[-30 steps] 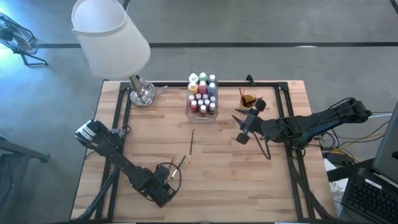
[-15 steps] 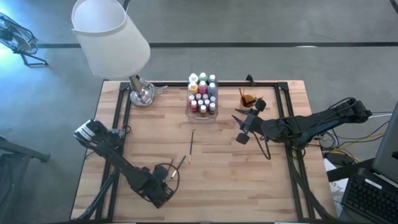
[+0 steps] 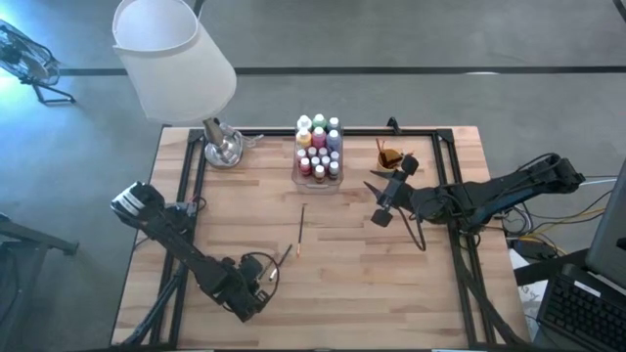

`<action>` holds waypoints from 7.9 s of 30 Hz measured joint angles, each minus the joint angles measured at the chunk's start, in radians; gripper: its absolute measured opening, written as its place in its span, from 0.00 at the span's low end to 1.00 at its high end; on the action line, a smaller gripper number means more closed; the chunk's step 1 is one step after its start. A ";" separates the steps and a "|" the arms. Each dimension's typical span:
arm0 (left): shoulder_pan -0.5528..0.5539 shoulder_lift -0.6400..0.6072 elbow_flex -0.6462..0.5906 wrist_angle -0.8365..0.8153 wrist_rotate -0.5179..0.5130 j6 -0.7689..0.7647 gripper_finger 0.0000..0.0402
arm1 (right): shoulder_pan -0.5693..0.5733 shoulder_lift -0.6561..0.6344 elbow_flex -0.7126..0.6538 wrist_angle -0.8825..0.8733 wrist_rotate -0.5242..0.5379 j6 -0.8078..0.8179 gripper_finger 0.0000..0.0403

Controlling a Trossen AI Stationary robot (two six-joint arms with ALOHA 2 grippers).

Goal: Pick & Place Paint Supplies
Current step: Put the silver paint brush into the cup

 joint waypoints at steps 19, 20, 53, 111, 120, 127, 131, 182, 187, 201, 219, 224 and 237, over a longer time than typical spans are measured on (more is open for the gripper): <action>0.003 -0.007 0.007 0.014 0.051 -0.002 0.23 | 0.000 0.000 0.000 -0.023 -0.001 0.009 0.28; 0.003 -0.007 0.008 0.014 0.061 -0.002 0.23 | 0.000 0.000 0.000 -0.023 -0.001 0.009 0.28; -0.019 -0.038 0.054 -0.072 0.139 0.004 0.24 | 0.000 0.000 0.000 -0.043 0.000 0.023 0.31; -0.005 -0.083 0.105 -0.206 0.009 0.066 0.00 | 0.000 0.006 0.000 -0.067 -0.086 -0.012 0.34; -0.006 -0.153 0.093 -0.219 -0.091 0.075 0.00 | 0.022 0.034 0.000 -0.072 -0.153 -0.073 0.40; -0.002 -0.200 0.050 -0.143 -0.195 0.105 0.00 | 0.160 0.165 0.000 -0.050 -0.170 -0.193 0.38; 0.030 -0.241 -0.020 0.057 -0.237 0.189 0.00 | 0.265 0.277 0.000 0.023 0.006 -0.271 0.34; 0.503 -0.330 -0.192 1.096 0.337 0.625 0.00 | 0.348 0.882 0.529 0.076 0.490 -1.121 0.31; 0.503 -0.330 -0.194 1.094 0.338 0.630 0.00 | 0.344 0.882 0.534 0.077 0.487 -1.100 0.19; 0.503 -0.330 -0.192 1.089 0.334 0.695 0.13 | 0.335 0.883 0.533 0.080 0.488 -1.070 0.03; 0.518 -0.391 -0.200 0.911 0.254 1.026 0.55 | 0.255 0.685 0.533 -0.452 0.376 -0.306 0.03; 0.519 -0.393 -0.201 0.881 0.060 1.146 0.55 | 0.155 0.513 0.485 -0.626 0.155 0.025 0.03; 0.524 -0.393 -0.196 0.966 -0.301 1.424 0.55 | -0.068 0.008 0.072 -0.178 0.026 -0.005 0.03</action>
